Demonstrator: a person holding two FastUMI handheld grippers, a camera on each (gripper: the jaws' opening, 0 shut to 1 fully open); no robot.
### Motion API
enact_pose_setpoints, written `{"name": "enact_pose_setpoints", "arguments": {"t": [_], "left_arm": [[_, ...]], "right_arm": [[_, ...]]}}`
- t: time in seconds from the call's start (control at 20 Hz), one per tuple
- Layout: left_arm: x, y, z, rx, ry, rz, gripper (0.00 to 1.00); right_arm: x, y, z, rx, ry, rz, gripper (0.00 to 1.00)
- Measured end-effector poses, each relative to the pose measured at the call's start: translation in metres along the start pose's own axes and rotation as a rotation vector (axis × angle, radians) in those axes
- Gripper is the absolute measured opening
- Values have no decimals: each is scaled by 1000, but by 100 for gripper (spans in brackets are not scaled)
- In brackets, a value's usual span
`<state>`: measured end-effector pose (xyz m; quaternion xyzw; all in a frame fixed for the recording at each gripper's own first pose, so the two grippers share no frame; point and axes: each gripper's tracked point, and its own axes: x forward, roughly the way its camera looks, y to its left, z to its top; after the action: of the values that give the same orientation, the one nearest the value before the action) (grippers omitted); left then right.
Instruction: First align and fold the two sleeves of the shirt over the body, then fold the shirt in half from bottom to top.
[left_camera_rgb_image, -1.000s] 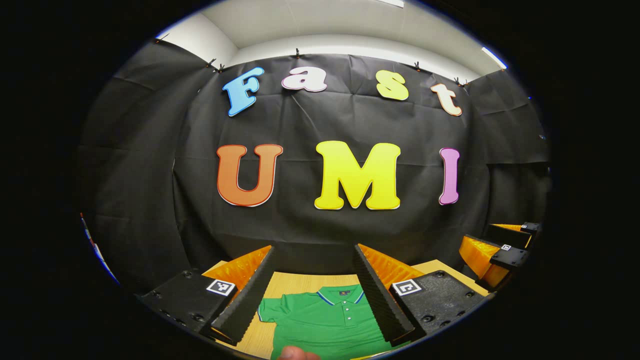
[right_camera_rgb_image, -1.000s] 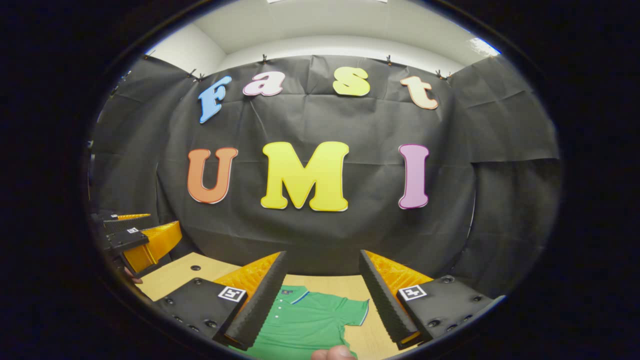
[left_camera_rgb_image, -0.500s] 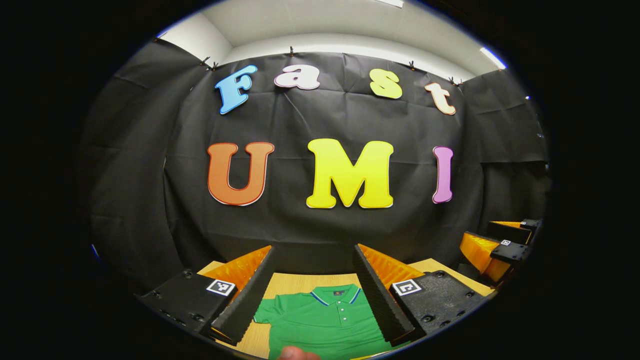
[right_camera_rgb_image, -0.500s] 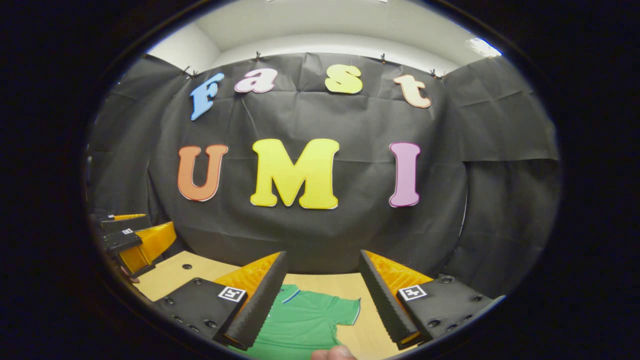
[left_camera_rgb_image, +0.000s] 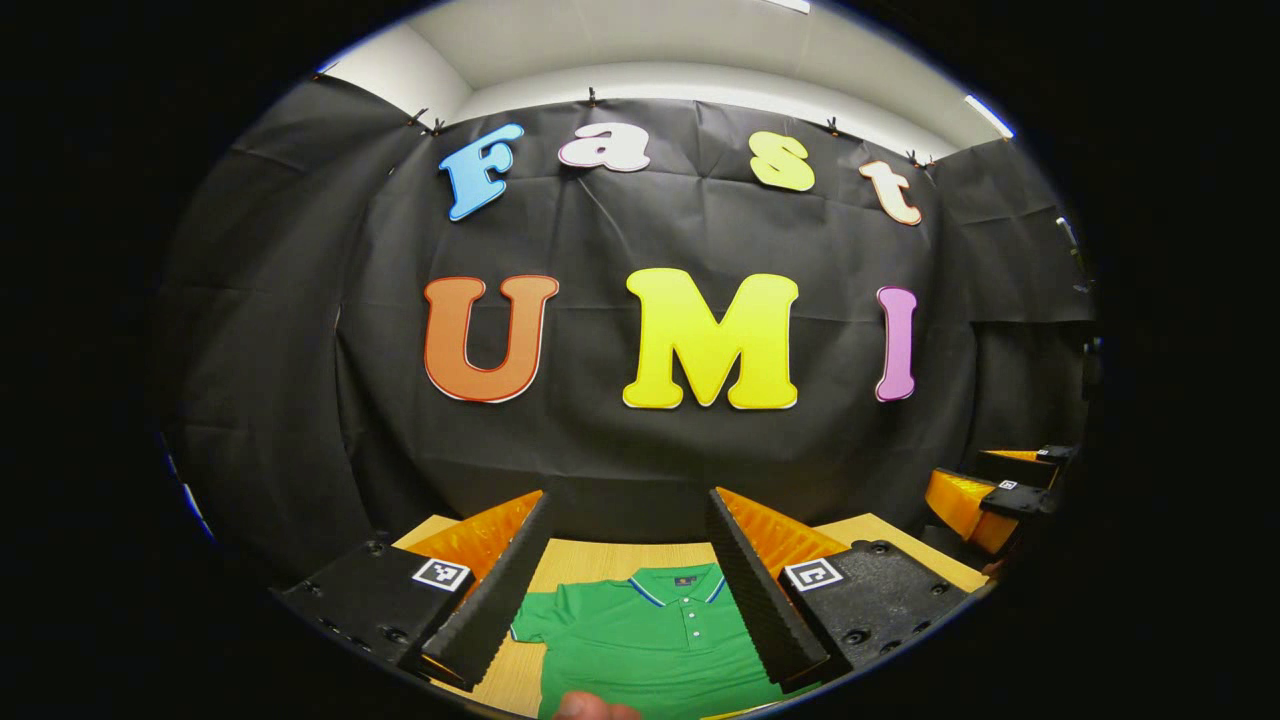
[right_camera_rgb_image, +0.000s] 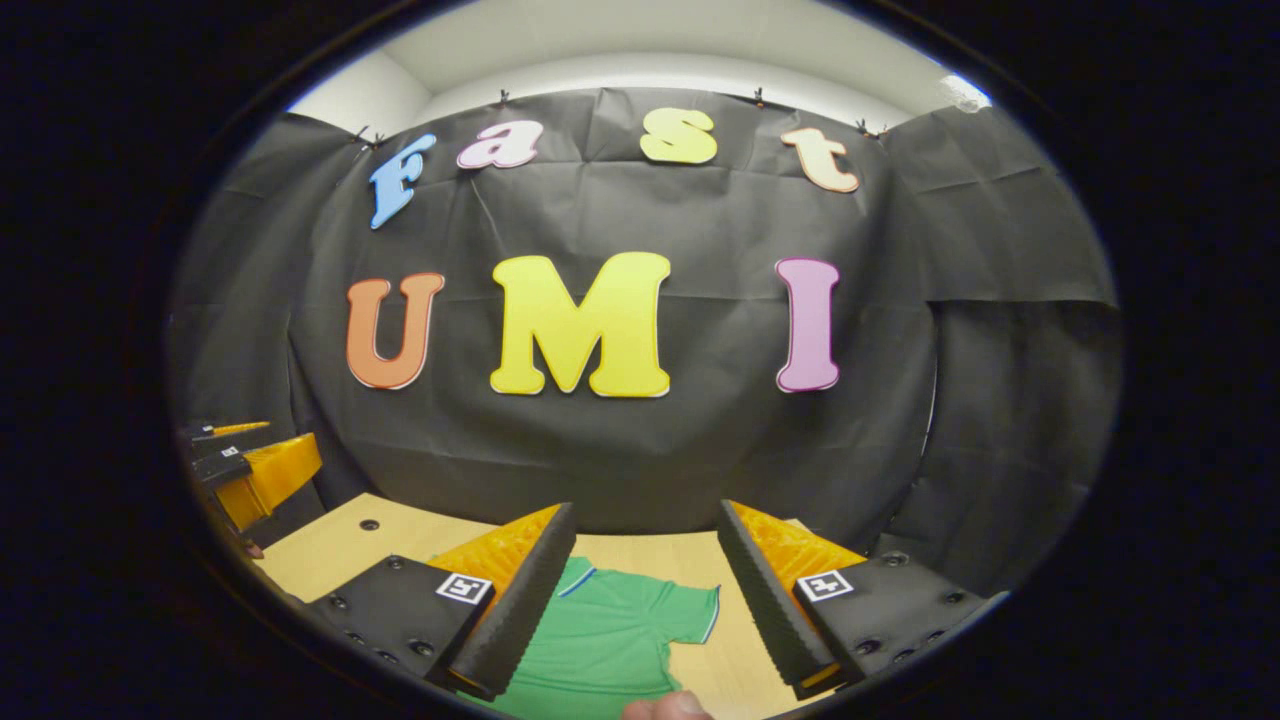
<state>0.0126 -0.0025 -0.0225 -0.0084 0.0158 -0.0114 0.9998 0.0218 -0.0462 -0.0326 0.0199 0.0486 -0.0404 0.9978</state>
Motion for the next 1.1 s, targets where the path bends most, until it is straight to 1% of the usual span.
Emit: {"name": "enact_pose_setpoints", "arguments": {"t": [0.05,0.1,0.4,0.45,0.5,0.65,0.7,0.75,0.8,0.85,0.9,0.95,1.1], "left_arm": [[0,1,-2,0,4,5,98],[0,1,-4,3,8,10,98],[-4,5,-15,20,43,34,98],[-4,6,-16,23,49,39,98],[-4,8,-16,30,53,45,98],[-3,13,-14,47,48,70,98],[-3,12,-15,49,51,70,98],[-3,12,-16,47,54,70,98],[-2,11,-17,43,56,72,98],[-2,11,-21,41,63,81,98],[-2,13,-24,44,77,94,98],[-2,13,-28,47,88,102,98],[-2,6,-36,42,105,106,98]], "right_arm": [[4,-2,-3,1,12,3,92],[7,-5,-7,0,23,6,94],[43,-27,-41,-36,98,23,95],[50,-31,-47,-39,112,26,98],[58,-35,-55,-40,127,28,95],[80,-51,-76,-38,175,22,95],[88,-56,-85,-37,189,21,92],[96,-61,-92,-34,200,19,92],[105,-68,-101,-28,212,14,95],[114,-73,-110,-22,229,11,95],[126,-80,-121,-19,243,10,92],[137,-86,-132,-24,264,7,95],[169,-99,-167,-33,317,2,95]]}}
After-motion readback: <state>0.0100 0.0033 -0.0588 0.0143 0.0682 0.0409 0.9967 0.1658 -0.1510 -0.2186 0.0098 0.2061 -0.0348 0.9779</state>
